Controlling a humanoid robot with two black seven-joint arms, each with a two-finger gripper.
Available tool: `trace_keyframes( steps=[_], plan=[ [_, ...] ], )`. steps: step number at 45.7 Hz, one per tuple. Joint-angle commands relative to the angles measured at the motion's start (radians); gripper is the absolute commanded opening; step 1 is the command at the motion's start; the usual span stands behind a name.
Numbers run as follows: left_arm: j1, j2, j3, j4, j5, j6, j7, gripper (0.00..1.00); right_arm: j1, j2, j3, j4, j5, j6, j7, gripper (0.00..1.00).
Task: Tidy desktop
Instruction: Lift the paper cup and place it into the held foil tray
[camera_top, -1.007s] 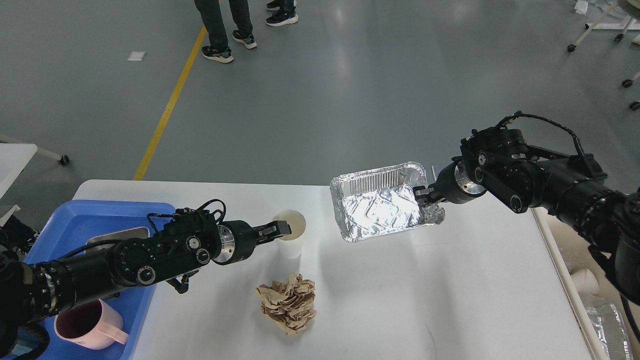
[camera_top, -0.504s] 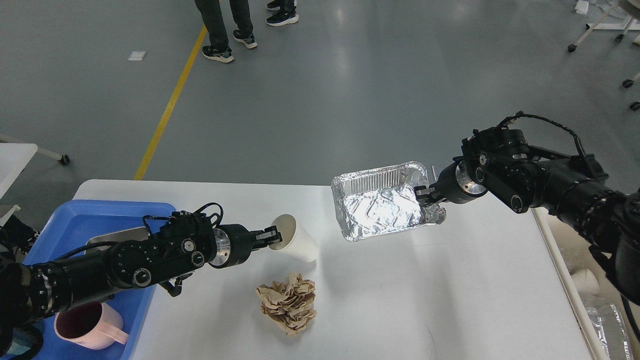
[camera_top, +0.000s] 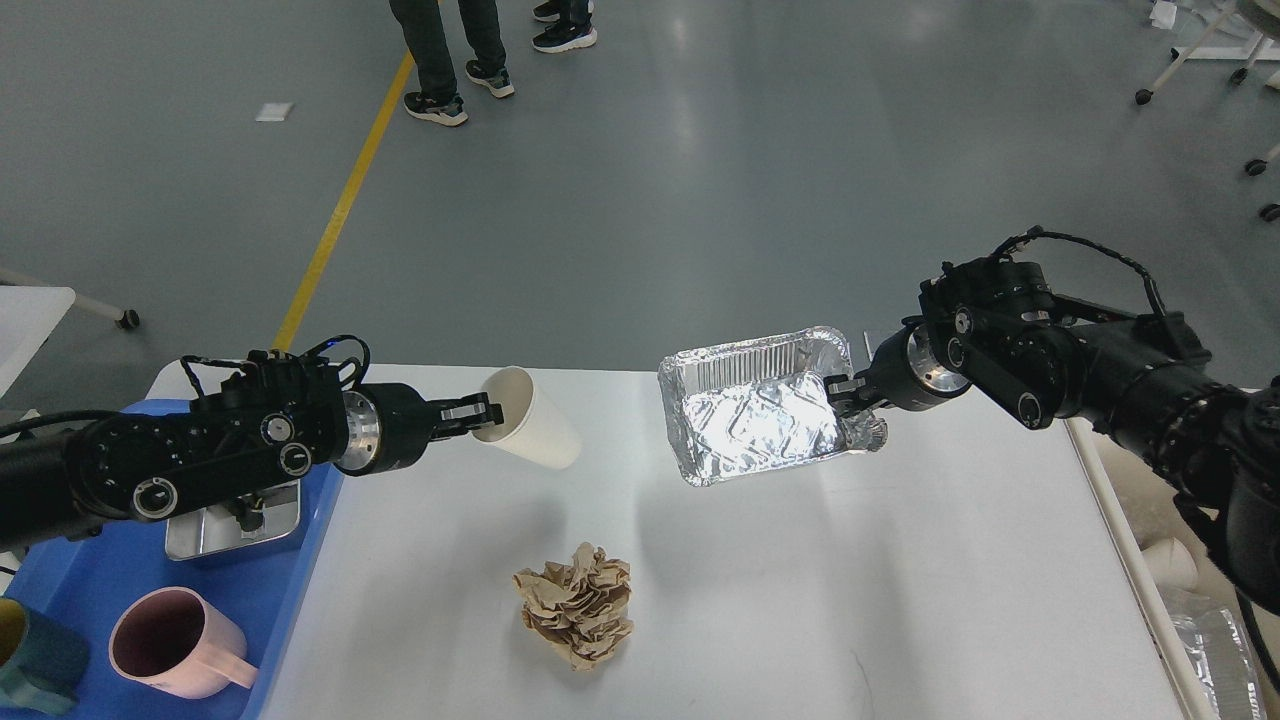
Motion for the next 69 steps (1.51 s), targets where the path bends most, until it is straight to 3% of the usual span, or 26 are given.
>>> trace_keyframes(
  steps=[1,10,17,24,33,45,55,69],
  plan=[
    [-0.084,0.038,0.042,-0.028,-0.007,-0.027,0.0,0.0,0.001,0.0,0.0,0.0,0.0,0.0,0.0,0.0],
    [-0.209,0.117,0.122,-0.103,-0.021,-0.038,0.002,0.0,0.001,-0.003,-0.001,0.0,0.0,0.0,0.0,0.0],
    [-0.323,0.167,0.145,-0.123,-0.029,-0.102,-0.003,0.0,0.005,-0.003,-0.001,0.002,0.0,0.0,0.0,0.0],
    [-0.426,0.174,0.15,-0.108,-0.029,-0.181,-0.003,0.0,0.006,-0.006,-0.001,0.003,0.0,0.0,0.0,0.0],
    [-0.489,0.154,0.174,-0.094,-0.029,-0.191,-0.004,0.0,0.006,-0.004,0.0,0.003,0.0,0.0,0.0,0.0],
    [-0.458,-0.034,0.17,0.047,-0.029,-0.204,-0.026,0.0,0.008,-0.003,0.0,0.006,0.006,0.0,0.0,0.0],
    [-0.417,-0.312,0.156,0.246,-0.03,-0.224,-0.044,0.0,0.011,0.0,0.0,0.011,0.014,0.0,0.002,0.0],
    [-0.365,-0.559,0.136,0.4,-0.036,-0.221,-0.046,0.0,0.015,0.002,0.0,0.025,0.014,0.0,0.002,0.0]
  ],
)
